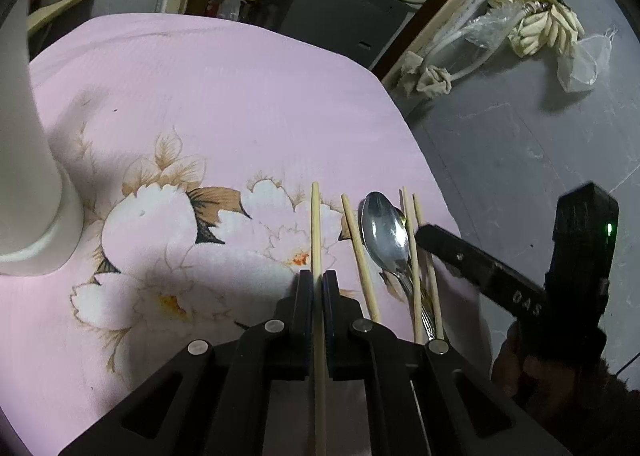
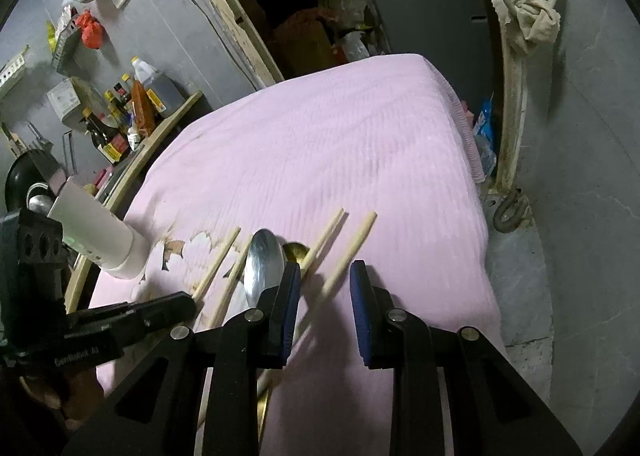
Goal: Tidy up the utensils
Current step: 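Grasp a wooden chopstick with the left tool while the right tool grasps another chopstick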
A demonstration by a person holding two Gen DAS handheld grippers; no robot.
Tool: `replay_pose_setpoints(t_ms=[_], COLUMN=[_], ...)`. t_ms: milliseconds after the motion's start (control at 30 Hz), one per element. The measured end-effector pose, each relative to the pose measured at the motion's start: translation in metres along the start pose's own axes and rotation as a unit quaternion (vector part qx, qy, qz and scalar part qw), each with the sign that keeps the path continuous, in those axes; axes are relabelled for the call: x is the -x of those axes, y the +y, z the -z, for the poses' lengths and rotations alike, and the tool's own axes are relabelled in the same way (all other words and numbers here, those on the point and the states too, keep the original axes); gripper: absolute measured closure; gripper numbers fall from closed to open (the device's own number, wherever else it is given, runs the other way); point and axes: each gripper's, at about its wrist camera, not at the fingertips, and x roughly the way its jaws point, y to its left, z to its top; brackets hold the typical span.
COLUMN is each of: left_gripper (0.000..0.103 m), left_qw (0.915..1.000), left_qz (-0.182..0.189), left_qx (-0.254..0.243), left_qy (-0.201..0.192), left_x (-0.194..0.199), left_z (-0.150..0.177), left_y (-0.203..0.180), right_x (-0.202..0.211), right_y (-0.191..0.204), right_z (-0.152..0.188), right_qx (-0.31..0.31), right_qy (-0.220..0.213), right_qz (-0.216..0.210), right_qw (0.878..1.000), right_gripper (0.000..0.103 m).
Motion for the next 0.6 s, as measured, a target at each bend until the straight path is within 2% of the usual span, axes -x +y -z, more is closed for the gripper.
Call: replay_pose_setpoints(t_ms=[200,267,400,500,600], left_gripper=[0.097,0.097,0.097,0.098,0.098], left_qw=[0.9997,0.9995,0.9989,0.9981,0.9996], left_qz=[0.004,0.004,-0.006,-0.025,-0.014], left_qx=[-0.015,-0.019,-0.031,-0.048,-0.021], left_qy=[0.019,0.024,0.034,0.029,0.011], left_x=[-0.007,-0.009,-0.014,-0.011,0.000], left_z=[-0.010,-0.011,-0.016,-0.013,-0.010], left_y=[-0.003,-0.005,-0.013,-0.018,-0.012], right_x=[0.000,0.001,0.000,0.005,0.019], right_y=[0.009,0.008,0.003,-0.006,-0.009], right_z=[0.002,0.003,0.002,0.002,0.004], right_qx=[0.006,-0.002,-0.020,-0.060,-0.091], right_qy=[-0.003,-0.006,0.002,0.000,-0.021], right_qz=[0.024,0.024,0.019,0.007,-0.010], right_qw=[1.000,1.000,1.000,0.998,0.996], right_gripper=[0.081,0.089,0.096,0.099,0.099])
